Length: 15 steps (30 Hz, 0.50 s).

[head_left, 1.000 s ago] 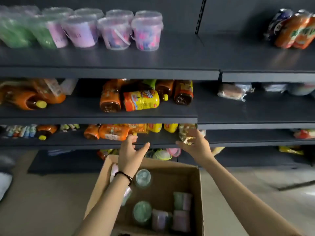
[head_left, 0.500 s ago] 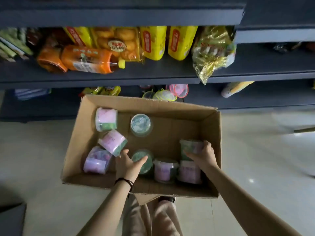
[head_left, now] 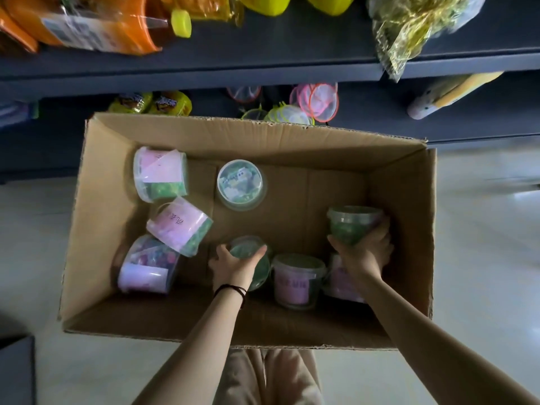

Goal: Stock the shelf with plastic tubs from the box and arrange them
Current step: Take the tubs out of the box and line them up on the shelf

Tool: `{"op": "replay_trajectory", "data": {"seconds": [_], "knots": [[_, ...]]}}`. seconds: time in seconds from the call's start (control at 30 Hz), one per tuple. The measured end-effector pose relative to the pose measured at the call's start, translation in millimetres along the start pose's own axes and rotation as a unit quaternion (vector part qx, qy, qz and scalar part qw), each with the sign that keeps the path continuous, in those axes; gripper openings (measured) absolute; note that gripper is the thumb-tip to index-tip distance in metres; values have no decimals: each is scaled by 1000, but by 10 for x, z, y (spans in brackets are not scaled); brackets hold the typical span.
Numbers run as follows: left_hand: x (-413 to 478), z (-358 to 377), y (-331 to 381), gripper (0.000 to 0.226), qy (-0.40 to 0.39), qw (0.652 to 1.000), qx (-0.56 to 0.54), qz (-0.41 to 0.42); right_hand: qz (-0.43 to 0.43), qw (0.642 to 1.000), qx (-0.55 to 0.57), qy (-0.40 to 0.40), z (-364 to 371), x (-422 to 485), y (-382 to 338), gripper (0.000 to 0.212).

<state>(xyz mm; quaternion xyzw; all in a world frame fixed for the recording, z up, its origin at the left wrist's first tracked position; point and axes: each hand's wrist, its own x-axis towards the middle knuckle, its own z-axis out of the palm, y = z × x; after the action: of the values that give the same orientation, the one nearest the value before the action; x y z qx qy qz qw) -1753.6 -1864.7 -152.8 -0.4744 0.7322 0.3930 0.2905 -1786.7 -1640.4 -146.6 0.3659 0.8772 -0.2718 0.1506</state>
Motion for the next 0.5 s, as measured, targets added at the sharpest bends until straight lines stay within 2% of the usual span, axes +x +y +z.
{"op": "replay_trajectory", "data": {"seconds": [0.1, 0.23, 0.3, 0.37, 0.5], "knots": [[-9, 28, 54, 87, 17, 1000, 3, 23, 4, 999, -10, 34, 59, 24, -29, 124], [-39, -33, 145, 76, 67, 978, -65, 185, 13, 998, -5, 54, 100, 25, -96, 115], [-43, -45, 167, 79, 59, 966, -89, 237, -8, 999, 13, 51, 100, 28, -99, 114], [-16, -31, 133, 80, 41, 965, -84, 247, -28, 998, 49, 28, 108, 21, -106, 114], [71, -41, 104, 81, -4, 976, -89, 197, -48, 990, 110, -69, 187, -36, -140, 115]]}}
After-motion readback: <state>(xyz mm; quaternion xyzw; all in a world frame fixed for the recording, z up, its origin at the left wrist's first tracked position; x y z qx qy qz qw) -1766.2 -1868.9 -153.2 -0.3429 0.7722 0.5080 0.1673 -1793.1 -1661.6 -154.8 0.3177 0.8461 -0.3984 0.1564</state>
